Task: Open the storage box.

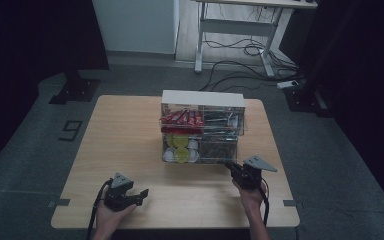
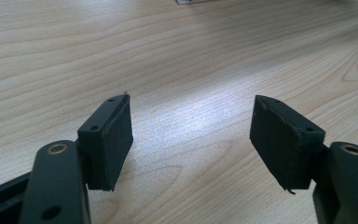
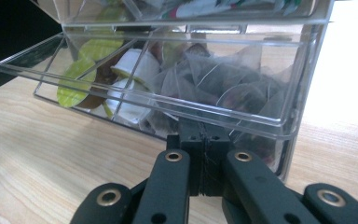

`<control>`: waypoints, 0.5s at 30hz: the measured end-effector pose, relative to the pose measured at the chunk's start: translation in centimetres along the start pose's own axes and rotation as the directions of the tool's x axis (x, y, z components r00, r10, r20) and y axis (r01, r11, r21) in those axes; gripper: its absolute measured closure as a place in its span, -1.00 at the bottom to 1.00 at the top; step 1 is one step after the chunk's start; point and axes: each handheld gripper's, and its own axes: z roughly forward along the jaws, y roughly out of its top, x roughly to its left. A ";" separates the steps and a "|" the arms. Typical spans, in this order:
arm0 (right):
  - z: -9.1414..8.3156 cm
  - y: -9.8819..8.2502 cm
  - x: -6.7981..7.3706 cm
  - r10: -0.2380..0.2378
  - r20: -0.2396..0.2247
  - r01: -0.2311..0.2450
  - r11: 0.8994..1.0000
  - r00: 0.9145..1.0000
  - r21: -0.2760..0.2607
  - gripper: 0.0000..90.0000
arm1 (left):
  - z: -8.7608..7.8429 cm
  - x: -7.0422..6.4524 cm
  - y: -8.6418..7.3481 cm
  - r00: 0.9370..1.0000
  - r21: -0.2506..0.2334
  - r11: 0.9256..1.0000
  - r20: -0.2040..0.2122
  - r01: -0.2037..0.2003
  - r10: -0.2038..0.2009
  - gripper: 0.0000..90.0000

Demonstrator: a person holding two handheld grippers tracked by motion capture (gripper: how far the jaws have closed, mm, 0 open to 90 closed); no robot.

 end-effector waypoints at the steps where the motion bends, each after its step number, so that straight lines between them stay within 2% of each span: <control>1: 0.0 0.1 0.0 0.002 0.002 -0.002 1.000 1.000 -0.001 0.98 | 0.0 0.0 0.0 1.000 0.000 1.000 -0.001 0.000 0.000 -0.33; 7: -0.2 0.9 -0.1 0.014 0.008 -0.014 1.000 1.000 -0.018 0.97 | -0.2 0.0 0.1 1.000 -0.005 1.000 -0.006 0.002 -0.002 -0.33; 15: -0.3 2.4 -0.2 0.004 0.016 -0.003 0.998 1.000 -0.056 0.97 | -0.2 0.0 0.1 1.000 -0.008 1.000 -0.007 0.005 -0.005 -0.33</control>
